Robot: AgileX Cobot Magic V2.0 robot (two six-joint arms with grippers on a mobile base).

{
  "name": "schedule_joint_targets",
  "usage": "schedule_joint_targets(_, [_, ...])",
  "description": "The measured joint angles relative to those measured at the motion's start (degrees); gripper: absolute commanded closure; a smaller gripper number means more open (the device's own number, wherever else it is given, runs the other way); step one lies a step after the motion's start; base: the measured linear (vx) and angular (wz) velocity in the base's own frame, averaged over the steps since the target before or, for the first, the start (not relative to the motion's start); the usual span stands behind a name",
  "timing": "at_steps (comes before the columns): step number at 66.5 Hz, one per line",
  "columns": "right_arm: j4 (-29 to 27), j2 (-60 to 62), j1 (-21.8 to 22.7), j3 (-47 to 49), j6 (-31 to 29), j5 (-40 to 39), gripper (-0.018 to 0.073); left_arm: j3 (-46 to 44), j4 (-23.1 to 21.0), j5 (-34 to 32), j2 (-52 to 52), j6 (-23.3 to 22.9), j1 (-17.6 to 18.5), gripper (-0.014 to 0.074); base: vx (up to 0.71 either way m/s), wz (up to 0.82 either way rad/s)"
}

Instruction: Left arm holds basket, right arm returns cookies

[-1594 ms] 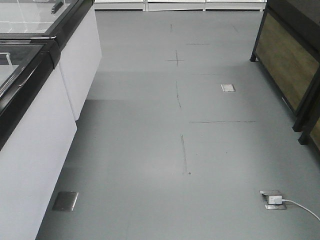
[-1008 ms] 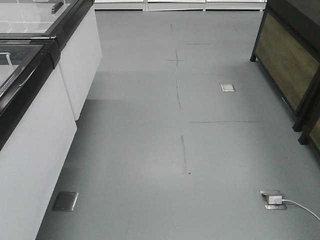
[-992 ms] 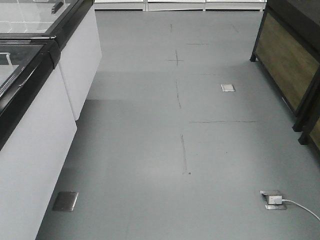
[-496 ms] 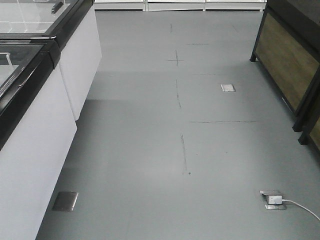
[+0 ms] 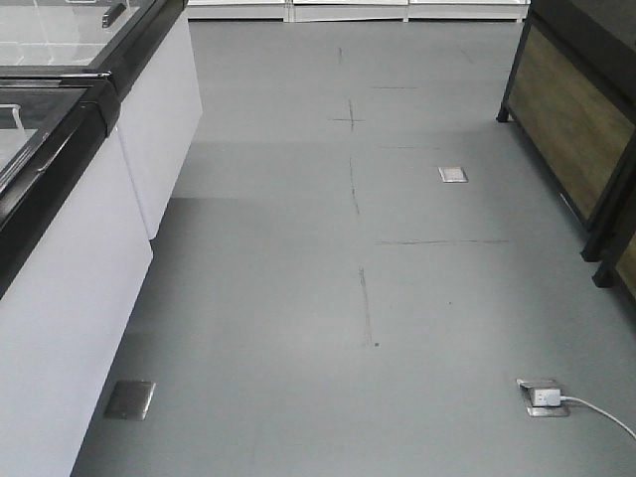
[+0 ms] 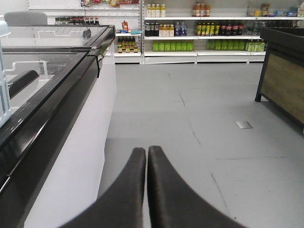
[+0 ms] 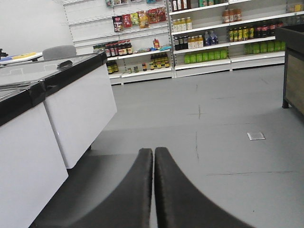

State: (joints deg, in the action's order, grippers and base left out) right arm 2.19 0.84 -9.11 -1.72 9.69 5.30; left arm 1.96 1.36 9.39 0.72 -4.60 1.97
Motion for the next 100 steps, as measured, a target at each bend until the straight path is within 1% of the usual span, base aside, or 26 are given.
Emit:
schedule_joint_targets(6, [0.0, 0.0, 0.0, 0.0, 0.0, 0.0, 0.0568, -1.26, 0.0, 0.06, 0.0, -0.19, 0.0, 0.0603, 0.0, 0.0])
schedule_joint_targets(19, [0.0, 0.0, 0.0, 0.0, 0.0, 0.0, 0.0568, -8.09, 0.16, -0.05, -0.08, -0.3, 0.0, 0.0603, 0.0, 0.0])
schedule_joint_targets(24, [0.0, 0.0, 0.0, 0.0, 0.0, 0.0, 0.0568, -11.22, 0.16, 0.76, -1.74, -0.3, 0.0, 0.0603, 0.0, 0.0])
schedule_joint_targets(33, [0.0, 0.0, 0.0, 0.0, 0.0, 0.0, 0.0568, -17.54, 0.16, 5.73, -6.92, -0.37, 0.0, 0.0603, 0.0, 0.0])
schedule_joint_targets(44, [0.0, 0.0, 0.0, 0.0, 0.0, 0.0, 0.0568, -22.39, 0.16, 13.09, -13.75, -0.42, 0.0, 0.0603, 0.0, 0.0])
schedule_joint_targets(57, [0.0, 0.0, 0.0, 0.0, 0.0, 0.0, 0.0568, -23.15, 0.16, 17.61, -17.58, -0.42, 0.0, 0.0603, 0.0, 0.0])
schedule_joint_targets(81, [0.0, 0.0, 0.0, 0.0, 0.0, 0.0, 0.0568, -23.15, 0.04, 18.06, -17.71, -0.42, 0.0, 0.0592, 0.0, 0.0])
schedule_joint_targets(88, [0.0, 0.0, 0.0, 0.0, 0.0, 0.0, 0.0568, -23.15, 0.04, 18.06, -17.71, -0.42, 0.0, 0.0563, 0.0, 0.0])
schedule_joint_targets(100, [0.0, 0.0, 0.0, 0.0, 0.0, 0.0, 0.0568, -23.15, 0.04, 18.06, -17.71, -0.42, 0.0, 0.0458, 0.0, 0.0])
